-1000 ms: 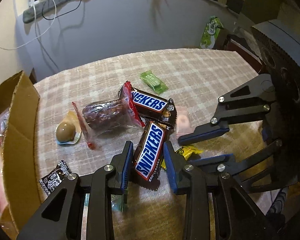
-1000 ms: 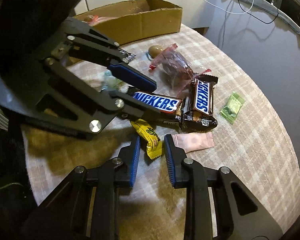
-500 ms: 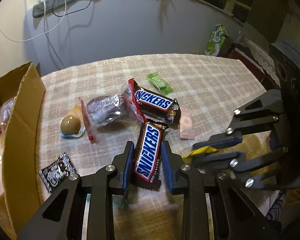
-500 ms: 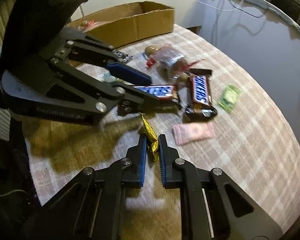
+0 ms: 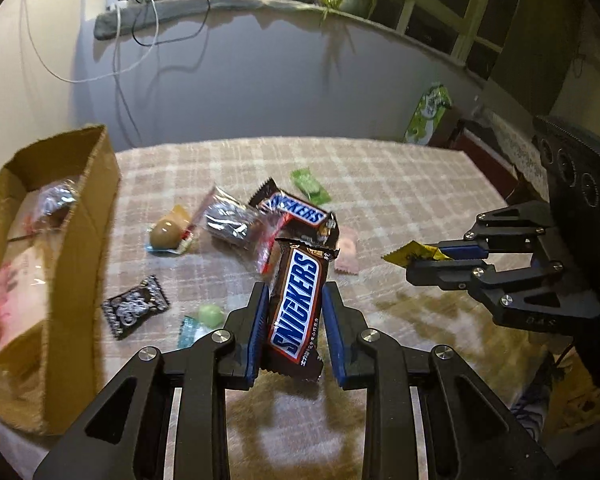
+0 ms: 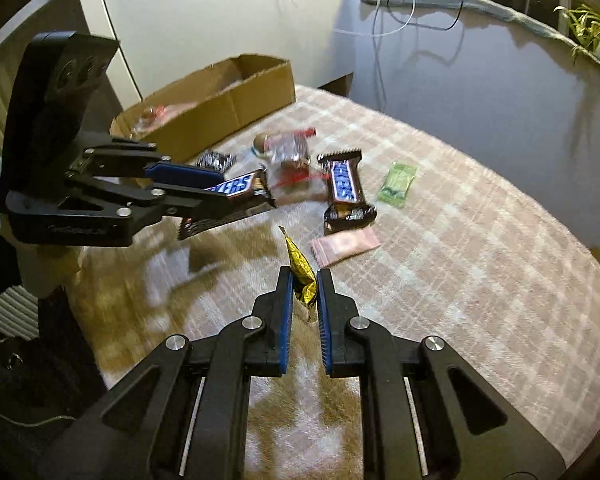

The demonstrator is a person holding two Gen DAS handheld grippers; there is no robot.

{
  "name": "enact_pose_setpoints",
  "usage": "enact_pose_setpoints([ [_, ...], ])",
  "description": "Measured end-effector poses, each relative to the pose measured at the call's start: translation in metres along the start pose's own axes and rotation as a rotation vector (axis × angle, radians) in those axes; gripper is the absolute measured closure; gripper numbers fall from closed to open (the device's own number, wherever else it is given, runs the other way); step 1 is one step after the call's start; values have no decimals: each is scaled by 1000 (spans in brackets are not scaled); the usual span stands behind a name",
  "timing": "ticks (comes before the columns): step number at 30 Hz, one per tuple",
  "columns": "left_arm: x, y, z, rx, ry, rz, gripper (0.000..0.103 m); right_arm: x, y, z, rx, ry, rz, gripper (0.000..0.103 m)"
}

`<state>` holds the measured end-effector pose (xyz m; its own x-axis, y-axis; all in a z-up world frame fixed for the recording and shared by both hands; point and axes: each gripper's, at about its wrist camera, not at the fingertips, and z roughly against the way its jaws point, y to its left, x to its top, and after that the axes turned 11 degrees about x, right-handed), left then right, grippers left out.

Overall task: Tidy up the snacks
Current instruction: 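Carry Snickers bar in left gripper and yellow candy in right gripper into the box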

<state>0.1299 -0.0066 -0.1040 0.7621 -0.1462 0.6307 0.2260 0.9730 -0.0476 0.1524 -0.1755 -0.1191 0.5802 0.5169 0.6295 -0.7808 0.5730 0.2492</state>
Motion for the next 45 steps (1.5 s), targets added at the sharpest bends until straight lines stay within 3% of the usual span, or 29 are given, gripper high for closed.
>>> enact_pose_setpoints([
  [6,3,24,21,20,-39,48,77,18,13,7,-5,-36,12,91],
  [16,14,87,51,124,-105,114,77,70,36,-7,2,-71,40,91],
  [33,13,179,54,244,-126,230,77,162,75,-94,61,-39,125,91],
  [45,12,200,43,259,-115,244,77,185,80,-144,82,10,123,91],
])
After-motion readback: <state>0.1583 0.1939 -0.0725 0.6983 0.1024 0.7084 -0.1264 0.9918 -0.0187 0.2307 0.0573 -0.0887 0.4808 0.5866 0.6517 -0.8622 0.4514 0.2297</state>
